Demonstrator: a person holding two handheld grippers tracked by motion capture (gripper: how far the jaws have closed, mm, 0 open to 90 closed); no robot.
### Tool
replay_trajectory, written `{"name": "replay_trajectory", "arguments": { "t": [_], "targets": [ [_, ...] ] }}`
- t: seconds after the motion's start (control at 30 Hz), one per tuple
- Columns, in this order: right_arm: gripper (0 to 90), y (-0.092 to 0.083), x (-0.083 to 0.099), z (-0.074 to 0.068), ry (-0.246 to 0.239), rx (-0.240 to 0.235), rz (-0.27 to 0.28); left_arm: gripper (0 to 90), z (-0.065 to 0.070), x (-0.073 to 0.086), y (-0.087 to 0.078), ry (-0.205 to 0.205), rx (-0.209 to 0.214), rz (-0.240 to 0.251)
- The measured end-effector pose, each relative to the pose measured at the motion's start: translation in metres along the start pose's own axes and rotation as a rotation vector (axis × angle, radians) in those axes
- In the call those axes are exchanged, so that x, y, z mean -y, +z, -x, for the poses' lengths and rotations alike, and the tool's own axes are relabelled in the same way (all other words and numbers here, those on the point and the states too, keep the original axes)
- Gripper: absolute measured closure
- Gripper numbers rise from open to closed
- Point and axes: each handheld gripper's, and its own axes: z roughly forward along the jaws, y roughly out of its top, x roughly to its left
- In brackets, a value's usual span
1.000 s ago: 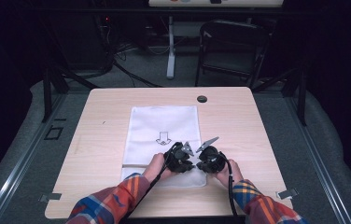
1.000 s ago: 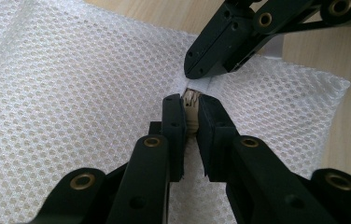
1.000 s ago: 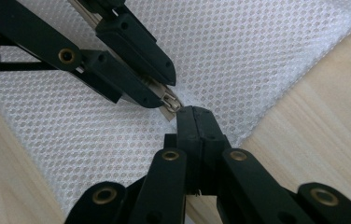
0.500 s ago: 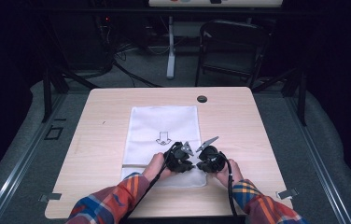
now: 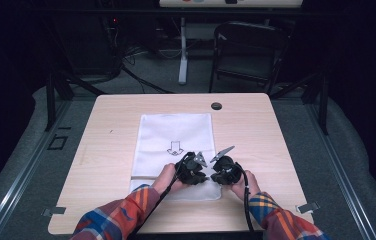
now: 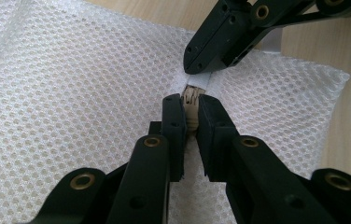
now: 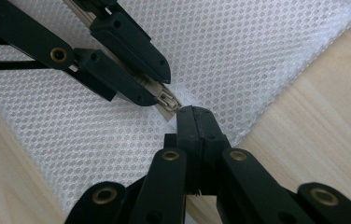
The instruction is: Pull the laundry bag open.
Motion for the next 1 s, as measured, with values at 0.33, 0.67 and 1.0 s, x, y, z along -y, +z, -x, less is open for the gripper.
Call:
{"name": "replay_trajectory", "arguments": {
  "t": [0.33,0.67,1.0],
  "targets": [
    [90.0,0.0,-0.001,0.0,-0.002,0.004,-0.007,81.3,-0.008,0.008,-0.007,-0.019,0.001,-0.008],
    [90.0,-0.001,-0.001,0.001,-0.015,-0.013,0.005,81.0,-0.009,0.012,-0.005,-0.026,0.015,0.021],
    [90.0,0.005,-0.005,-0.006,0.015,-0.016,0.061,81.1,-0.006,0.012,-0.004,-0.013,0.028,0.026]
  ]
}}
